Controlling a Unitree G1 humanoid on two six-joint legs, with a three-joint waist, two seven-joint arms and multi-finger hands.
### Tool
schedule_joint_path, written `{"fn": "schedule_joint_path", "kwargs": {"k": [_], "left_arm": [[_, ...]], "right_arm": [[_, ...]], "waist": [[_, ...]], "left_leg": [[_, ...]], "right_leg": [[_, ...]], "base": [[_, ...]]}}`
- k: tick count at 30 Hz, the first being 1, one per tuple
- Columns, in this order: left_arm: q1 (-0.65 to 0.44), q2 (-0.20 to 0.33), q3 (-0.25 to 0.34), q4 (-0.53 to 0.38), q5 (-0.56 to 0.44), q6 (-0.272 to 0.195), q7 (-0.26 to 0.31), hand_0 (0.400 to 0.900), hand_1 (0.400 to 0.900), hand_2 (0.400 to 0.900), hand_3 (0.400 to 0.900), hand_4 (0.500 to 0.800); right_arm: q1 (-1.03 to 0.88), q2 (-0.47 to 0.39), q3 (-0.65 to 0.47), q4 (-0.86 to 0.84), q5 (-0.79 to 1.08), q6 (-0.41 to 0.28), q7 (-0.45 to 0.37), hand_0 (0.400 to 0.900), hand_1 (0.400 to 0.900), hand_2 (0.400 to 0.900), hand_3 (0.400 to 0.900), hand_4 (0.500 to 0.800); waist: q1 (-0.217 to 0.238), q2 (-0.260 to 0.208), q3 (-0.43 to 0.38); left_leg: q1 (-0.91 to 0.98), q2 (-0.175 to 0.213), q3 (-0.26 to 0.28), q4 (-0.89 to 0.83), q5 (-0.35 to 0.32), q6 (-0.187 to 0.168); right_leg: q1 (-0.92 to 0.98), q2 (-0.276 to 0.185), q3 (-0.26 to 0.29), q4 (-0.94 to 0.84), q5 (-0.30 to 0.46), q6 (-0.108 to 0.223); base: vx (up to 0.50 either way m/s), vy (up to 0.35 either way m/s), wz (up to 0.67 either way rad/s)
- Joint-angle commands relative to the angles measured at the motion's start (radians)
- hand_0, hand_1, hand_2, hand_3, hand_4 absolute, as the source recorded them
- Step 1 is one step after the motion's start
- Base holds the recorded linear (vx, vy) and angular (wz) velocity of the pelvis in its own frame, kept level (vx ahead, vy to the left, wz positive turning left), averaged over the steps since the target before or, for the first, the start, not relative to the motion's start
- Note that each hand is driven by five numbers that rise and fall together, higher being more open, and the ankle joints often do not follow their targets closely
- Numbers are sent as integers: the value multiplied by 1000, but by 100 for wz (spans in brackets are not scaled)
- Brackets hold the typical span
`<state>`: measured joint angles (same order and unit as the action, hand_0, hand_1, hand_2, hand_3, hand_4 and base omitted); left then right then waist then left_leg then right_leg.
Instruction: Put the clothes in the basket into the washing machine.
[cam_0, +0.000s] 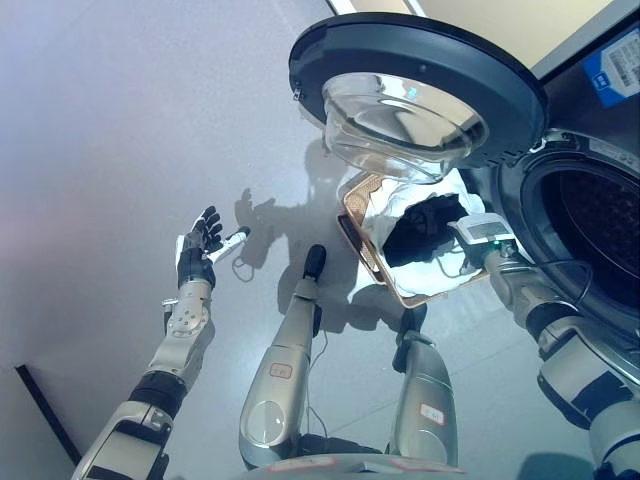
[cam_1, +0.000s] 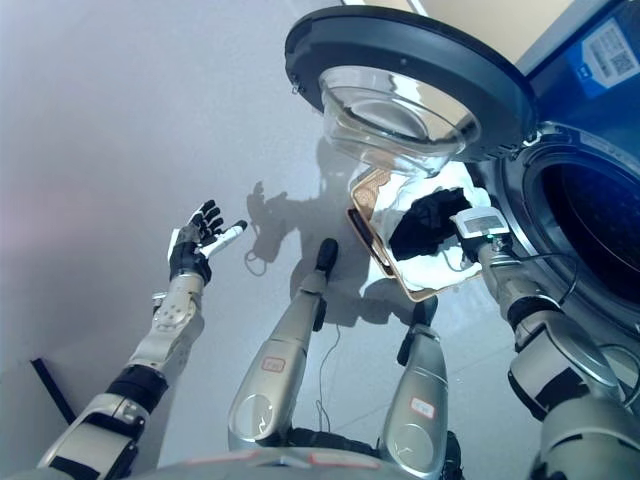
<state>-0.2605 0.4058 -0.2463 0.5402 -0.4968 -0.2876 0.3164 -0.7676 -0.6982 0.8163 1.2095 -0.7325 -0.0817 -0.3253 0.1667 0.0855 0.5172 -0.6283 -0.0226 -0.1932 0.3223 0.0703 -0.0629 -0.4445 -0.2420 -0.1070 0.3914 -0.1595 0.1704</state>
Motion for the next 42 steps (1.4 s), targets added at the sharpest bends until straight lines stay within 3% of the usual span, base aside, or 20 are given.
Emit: {"fn": "schedule_joint_path", "kwargs": {"k": [1, 5, 15, 26, 42], "left_arm": [[-16, 44, 37, -108, -5, -81, 7, 900, 900, 900, 900, 800], [-43, 62, 13, -158, 3, -88, 20, 900, 900, 900, 900, 800], [-97, 84, -21, -131, -11, -96, 34, 900, 900, 900, 900, 800], [-105, 83, -24, -138, -25, -103, 36, 900, 900, 900, 900, 800], [-88, 89, -16, -150, -30, -107, 29, 900, 900, 900, 900, 800]], "right_arm": [[-46, -108, 43, -19, -63, 25, -70, 900, 900, 900, 900, 800], [-48, -136, 44, -8, -117, 62, -136, 900, 900, 900, 900, 800], [-92, -147, 46, 9, -131, 101, -223, 900, 900, 900, 900, 800], [-107, -134, 47, 7, -109, 104, -233, 900, 900, 900, 900, 800], [-67, -105, 33, -2, -87, 82, -198, 900, 900, 900, 900, 800]], "waist": [[7, 11, 3], [18, 20, 3], [44, 35, 3], [65, 44, 3], [55, 51, 3]], "left_leg": [[-85, 38, -53, 44, 13, -51], [-112, 22, -83, 39, 24, -56], [-148, -9, -115, 53, 24, -69], [-199, -34, -137, 79, 15, -65], [-227, -22, -144, 87, 23, -74]], "right_leg": [[-30, -54, 18, 118, 32, 8], [-46, -62, -5, 151, 14, 8], [-43, -90, -47, 203, -24, 4], [-68, -100, -64, 236, -45, 0], [-129, -89, -45, 297, -76, -13]], "base": [[20, -122, 40], [25, -81, 30], [33, -62, 27], [32, -16, 7], [-1, -9, -2]]}}
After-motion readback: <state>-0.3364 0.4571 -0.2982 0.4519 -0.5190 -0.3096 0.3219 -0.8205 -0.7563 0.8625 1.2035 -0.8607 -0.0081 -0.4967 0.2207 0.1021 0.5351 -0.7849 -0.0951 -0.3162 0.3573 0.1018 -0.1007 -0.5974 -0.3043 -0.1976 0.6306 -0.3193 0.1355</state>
